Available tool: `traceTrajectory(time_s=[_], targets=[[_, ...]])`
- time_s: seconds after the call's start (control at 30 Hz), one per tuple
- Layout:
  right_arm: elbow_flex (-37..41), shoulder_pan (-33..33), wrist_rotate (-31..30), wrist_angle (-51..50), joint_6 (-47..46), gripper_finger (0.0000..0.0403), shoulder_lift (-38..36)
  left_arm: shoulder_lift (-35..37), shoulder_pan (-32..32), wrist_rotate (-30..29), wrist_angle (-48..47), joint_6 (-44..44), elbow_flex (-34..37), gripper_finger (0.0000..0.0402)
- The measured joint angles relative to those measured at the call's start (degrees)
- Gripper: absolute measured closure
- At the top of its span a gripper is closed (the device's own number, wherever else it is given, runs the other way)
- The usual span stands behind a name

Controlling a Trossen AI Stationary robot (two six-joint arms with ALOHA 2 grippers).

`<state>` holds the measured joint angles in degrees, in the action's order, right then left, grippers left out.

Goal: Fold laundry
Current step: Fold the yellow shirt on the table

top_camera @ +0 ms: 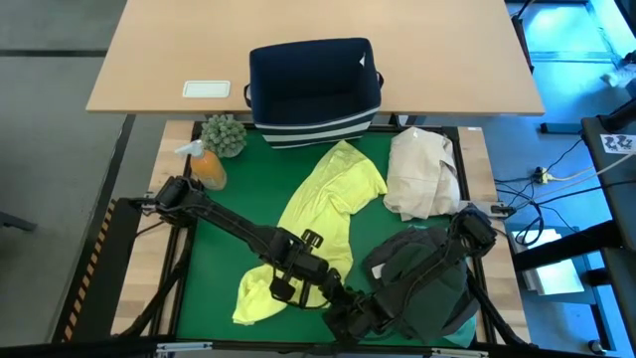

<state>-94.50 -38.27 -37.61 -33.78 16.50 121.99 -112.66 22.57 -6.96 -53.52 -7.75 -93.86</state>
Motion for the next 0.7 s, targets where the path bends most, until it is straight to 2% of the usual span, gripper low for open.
traceTrajectory(time_s=[0.17, 0.53, 0.7], targets=[[0.02, -0.04, 1.13, -1.11, -4.98, 0.0274, 0.0, 0.02, -0.02, 3.6, 0.87, -0.49, 0.0, 0.0401], [2.79, 2.54, 1.72, 0.06, -17.66, 0.0145, 0.09, 0.53, 0.56, 5.0, 2.78, 0.21, -0.02, 0.0401], [6.05, 2.72, 2.32, 1.79, -21.06, 0.0129, 0.09, 0.55, 1.9, 4.9, 0.93, 2.94, -0.02, 0.0401]])
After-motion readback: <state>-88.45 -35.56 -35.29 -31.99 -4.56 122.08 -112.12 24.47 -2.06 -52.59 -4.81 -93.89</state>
